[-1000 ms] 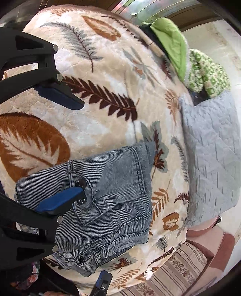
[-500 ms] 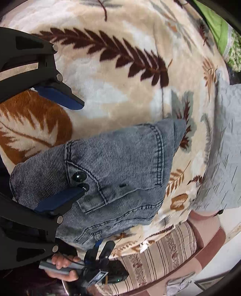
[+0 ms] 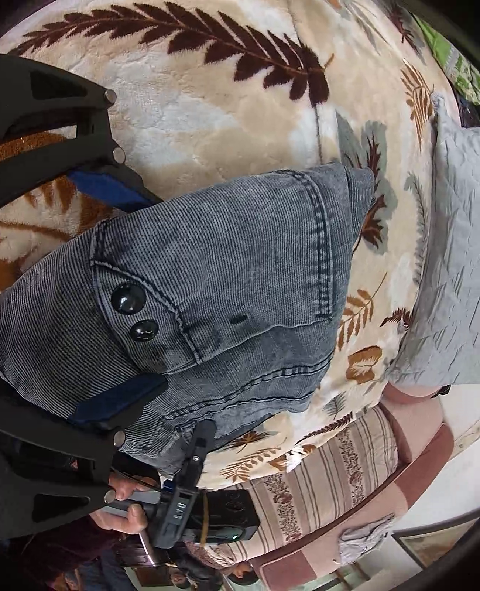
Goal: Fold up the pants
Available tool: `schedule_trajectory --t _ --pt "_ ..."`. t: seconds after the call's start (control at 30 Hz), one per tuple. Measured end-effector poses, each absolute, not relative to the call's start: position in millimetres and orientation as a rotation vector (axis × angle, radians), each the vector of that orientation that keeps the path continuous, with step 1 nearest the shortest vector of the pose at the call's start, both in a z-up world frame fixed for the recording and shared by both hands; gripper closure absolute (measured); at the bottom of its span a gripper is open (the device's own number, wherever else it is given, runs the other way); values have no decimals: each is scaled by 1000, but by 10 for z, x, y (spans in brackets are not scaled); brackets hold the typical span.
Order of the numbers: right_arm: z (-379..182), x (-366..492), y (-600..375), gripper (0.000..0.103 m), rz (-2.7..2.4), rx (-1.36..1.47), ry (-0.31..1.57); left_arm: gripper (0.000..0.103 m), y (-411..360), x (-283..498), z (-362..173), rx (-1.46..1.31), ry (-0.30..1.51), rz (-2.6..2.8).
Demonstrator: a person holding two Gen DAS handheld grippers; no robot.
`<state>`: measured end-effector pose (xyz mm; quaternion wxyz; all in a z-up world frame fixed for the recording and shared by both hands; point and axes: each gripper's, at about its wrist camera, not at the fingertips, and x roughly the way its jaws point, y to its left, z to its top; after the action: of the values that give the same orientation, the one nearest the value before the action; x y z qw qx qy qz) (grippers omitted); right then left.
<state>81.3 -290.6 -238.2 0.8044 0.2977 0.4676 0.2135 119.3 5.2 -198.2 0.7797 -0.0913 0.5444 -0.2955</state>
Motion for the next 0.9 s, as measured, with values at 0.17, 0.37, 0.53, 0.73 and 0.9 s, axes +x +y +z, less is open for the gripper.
schedule_trajectory --t 0.17,0.37,0.53,0.73,0.9 --pt "-2234 732 -2786 68 420 550 953 46 51 1155 -1864 -198 1134 -619" --pt "-1956 693 -2691 70 454 496 874 60 -28 1180 -1600 -146 1092 -606" --pt "-1678 866 -2633 70 481 450 833 60 -63 1338 -1337 -89 1045 -571" --pt "-1464 1198 -2520 70 496 388 780 60 -25 1695 -1074 -31 983 -495" --pt "-1585 1544 -2380 70 482 365 806 58 -10 1975 -1332 32 1044 -403"
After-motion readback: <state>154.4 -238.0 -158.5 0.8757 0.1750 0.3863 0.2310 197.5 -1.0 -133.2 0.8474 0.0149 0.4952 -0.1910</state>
